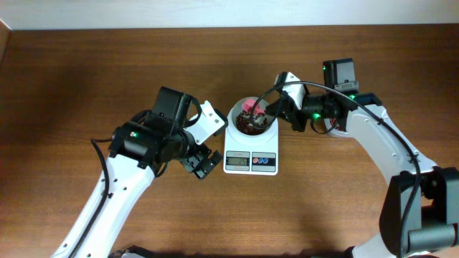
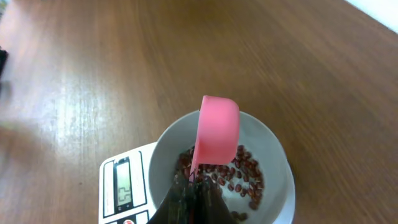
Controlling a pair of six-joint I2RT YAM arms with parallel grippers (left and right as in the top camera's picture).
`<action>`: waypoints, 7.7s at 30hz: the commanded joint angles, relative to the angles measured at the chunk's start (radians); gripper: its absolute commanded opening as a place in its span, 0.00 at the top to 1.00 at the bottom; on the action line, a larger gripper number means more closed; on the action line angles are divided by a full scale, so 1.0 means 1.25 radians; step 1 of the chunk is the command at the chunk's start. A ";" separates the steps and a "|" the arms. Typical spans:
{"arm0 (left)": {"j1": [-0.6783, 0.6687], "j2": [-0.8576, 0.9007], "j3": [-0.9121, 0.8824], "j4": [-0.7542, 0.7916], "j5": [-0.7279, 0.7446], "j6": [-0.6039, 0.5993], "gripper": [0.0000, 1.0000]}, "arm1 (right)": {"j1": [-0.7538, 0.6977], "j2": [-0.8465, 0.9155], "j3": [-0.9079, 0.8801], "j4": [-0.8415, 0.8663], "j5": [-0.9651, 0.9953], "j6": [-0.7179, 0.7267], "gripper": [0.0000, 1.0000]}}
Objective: Scoop and weigh 50g on scale
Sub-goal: 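Move the scoop back right over the bean tub, then lower the scoop into the red beans for another scoop, right gripper, then drag the pink scoop through the beans and lift it, right gripper, then carry the filled scoop left over the white bowl on the scale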
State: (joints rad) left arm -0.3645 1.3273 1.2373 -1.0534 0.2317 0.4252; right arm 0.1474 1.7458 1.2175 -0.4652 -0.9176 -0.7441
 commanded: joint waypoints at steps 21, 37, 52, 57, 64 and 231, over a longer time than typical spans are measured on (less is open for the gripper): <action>-0.001 -0.015 -0.005 0.001 0.011 -0.007 0.01 | 0.007 0.010 0.008 0.023 0.045 -0.041 0.96; -0.001 -0.015 -0.005 0.001 0.011 -0.007 0.01 | -0.079 -0.053 0.008 -0.056 -0.037 0.251 0.96; -0.001 -0.015 -0.005 0.001 0.011 -0.007 0.01 | -0.370 -0.078 0.008 -0.357 -0.102 0.252 0.96; -0.001 -0.015 -0.005 0.001 0.011 -0.007 0.01 | -0.370 -0.078 0.008 -0.345 -0.029 0.253 0.96; -0.001 -0.015 -0.005 0.001 0.012 -0.007 0.01 | -0.369 -0.081 0.016 -0.276 0.068 0.399 0.96; -0.002 -0.015 -0.005 0.001 0.011 -0.007 0.01 | -0.164 0.024 0.078 -0.212 -0.232 0.686 0.96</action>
State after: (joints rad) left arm -0.3645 1.3273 1.2358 -1.0534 0.2317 0.4252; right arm -0.0883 1.7687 1.3216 -0.7429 -1.2022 0.1066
